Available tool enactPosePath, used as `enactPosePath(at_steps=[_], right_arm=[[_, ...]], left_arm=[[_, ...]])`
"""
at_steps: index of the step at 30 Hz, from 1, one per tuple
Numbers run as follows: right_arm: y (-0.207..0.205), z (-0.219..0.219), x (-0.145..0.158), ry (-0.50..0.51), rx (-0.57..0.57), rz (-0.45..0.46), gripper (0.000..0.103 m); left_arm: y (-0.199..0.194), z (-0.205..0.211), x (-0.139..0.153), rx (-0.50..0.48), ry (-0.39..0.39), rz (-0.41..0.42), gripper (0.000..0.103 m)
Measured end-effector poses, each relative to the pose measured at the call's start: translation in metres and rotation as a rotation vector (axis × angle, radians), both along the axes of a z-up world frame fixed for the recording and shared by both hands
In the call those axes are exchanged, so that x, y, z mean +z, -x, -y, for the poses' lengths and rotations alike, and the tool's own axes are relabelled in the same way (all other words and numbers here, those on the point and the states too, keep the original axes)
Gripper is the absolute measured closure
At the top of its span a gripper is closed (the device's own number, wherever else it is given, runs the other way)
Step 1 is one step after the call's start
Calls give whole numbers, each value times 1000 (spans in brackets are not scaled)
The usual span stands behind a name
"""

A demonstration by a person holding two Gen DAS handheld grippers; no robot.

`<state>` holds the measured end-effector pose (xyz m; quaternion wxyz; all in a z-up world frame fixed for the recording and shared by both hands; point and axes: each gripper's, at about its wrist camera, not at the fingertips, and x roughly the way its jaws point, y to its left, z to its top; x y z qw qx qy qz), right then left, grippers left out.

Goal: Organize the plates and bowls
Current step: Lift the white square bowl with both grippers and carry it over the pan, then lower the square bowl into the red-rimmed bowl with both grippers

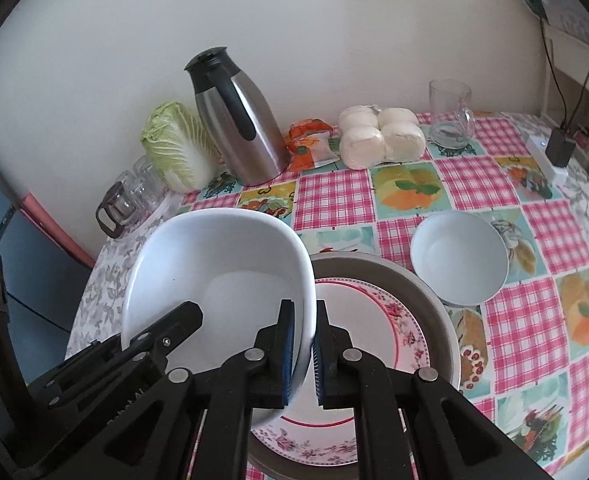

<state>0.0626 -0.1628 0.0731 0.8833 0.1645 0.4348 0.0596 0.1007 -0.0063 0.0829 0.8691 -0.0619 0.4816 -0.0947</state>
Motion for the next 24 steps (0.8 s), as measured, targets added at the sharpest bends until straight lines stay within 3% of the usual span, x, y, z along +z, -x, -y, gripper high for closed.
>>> enactPosePath(at_steps=[10, 24], right_arm=[[11, 25, -4, -9, -32, -8, 93], [13, 36, -12, -30, -35, -37, 93]], left_arm=[[4, 23, -1, -67, -2, -13, 85], [3, 32, -13, -81, -31, -45, 85]])
